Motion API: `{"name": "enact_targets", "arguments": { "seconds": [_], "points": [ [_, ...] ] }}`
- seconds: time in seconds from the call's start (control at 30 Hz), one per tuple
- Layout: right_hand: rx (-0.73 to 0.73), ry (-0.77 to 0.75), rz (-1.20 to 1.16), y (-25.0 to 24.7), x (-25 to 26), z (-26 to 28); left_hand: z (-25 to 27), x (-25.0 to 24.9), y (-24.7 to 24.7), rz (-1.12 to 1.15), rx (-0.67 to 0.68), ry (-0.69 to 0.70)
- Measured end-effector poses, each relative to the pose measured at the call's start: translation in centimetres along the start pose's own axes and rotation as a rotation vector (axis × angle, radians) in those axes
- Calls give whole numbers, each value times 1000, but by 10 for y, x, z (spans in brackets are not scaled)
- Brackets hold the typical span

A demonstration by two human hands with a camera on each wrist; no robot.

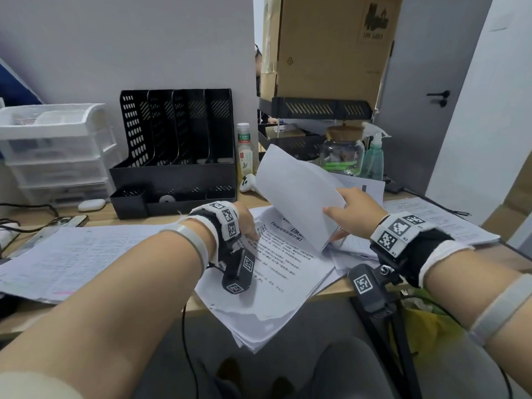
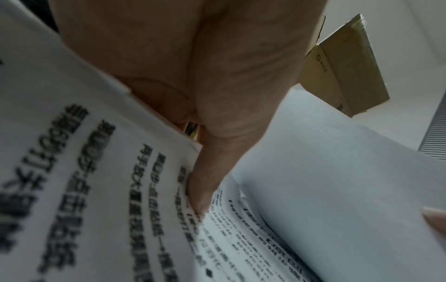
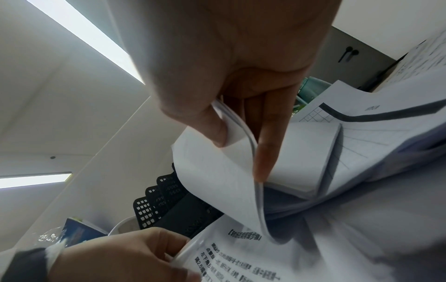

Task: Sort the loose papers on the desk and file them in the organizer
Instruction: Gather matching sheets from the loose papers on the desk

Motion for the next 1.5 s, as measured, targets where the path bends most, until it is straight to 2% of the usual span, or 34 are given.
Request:
{"name": "enact_targets", "arguments": {
  "seconds": [0.33, 0.63, 0.73, 0.83, 0.93, 1.17, 1.23, 1.3, 1.4, 1.5],
  "points": [
    [-87, -19, -10, -10, 7, 0, 29, 43, -27, 42, -65, 36],
    [-136, -104, 64, -5, 28, 1, 64, 143, -69, 155, -266, -21],
    [-17, -159, 105, 4, 36, 0, 77, 185, -56, 233, -285, -96],
    [185, -102, 225, 22, 44, -3, 89, 223, -35, 371, -325, -159],
    [411, -2, 361, 41, 52, -4, 106, 258, -18, 490, -415, -229],
    [866, 7, 622, 87, 84, -1, 147, 315, 6, 696, -644, -366],
    [905, 32, 582, 103, 95, -5, 137, 352, 15, 824, -716, -368],
    [850, 28, 476, 119, 104, -11, 153, 349, 11, 937, -779, -361],
    [763, 122, 143, 146, 116, -23, 171, 336, 4, 1133, -870, -352],
    [777, 237, -206, 171, 129, -25, 170, 334, 6, 1236, -875, -329]
  ]
}}
Point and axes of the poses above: each hand's wrist, its own z-axis away from the middle knuckle, its own y-axis out of the palm, x = y × z, the point moved 1 cm from there along -z, towards the middle knuckle, and after that the axes turned 15 degrees about -z, right-handed, at the moved point
